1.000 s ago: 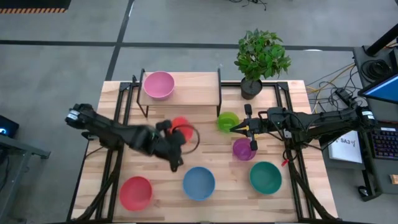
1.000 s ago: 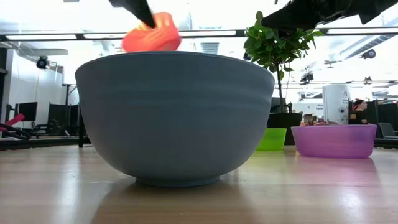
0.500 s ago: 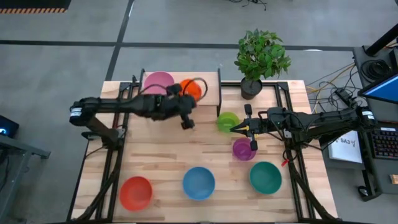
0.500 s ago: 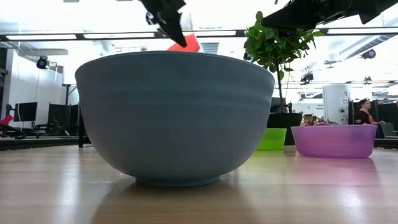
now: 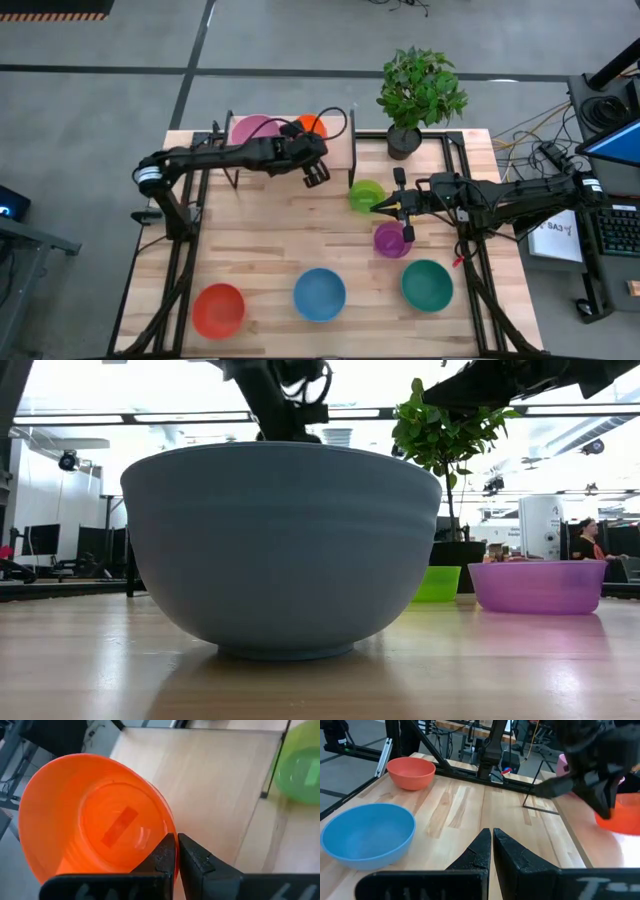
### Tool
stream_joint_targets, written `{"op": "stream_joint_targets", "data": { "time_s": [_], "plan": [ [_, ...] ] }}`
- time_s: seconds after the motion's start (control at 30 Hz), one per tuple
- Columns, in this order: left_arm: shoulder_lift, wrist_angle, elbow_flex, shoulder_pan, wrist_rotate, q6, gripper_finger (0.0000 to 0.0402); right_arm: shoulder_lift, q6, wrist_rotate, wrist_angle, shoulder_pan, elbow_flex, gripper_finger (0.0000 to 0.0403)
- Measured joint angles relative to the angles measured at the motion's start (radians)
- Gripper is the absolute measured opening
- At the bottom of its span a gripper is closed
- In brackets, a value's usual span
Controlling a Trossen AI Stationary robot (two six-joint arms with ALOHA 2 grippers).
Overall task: Place and stack bowls onto a shelf
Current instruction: Put the small orange bowl on the shelf, then stack the small green bowl on top of the small orange bowl on the shelf
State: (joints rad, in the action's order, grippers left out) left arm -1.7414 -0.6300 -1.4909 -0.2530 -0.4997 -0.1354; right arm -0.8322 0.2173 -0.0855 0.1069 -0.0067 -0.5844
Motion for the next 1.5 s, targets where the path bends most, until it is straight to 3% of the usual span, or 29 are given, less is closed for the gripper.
{"op": "stream_joint_targets", "data": {
  "time_s": [0.5, 0.97, 1.3, 1.4, 1.5],
  "plan": [
    [-0.042, 0.005, -0.002, -0.004, -0.015, -0.010, 0.0005, 0.000, 0.000, 0.000, 0.000, 0.000, 0.000, 0.0009],
    [-0.031, 0.010, -0.001, -0.004, -0.013, -0.021, 0.0110, 0.000, 0.000, 0.000, 0.000, 0.000, 0.000, 0.0009],
    [0.040, 0.016, -0.001, -0.004, -0.039, -0.042, 0.0130, 0.000, 0.001, 0.003, -0.001, 0.000, 0.000, 0.0009],
    [0.058, 0.017, -0.001, -0.003, 0.024, -0.040, 0.0130, 0.000, 0.000, 0.004, -0.001, 0.000, 0.000, 0.0009],
    [0.061, 0.010, 0.001, -0.002, 0.183, -0.086, 0.0129, 0.000, 0.001, 0.007, -0.001, 0.000, 0.000, 0.0009]
  ]
}}
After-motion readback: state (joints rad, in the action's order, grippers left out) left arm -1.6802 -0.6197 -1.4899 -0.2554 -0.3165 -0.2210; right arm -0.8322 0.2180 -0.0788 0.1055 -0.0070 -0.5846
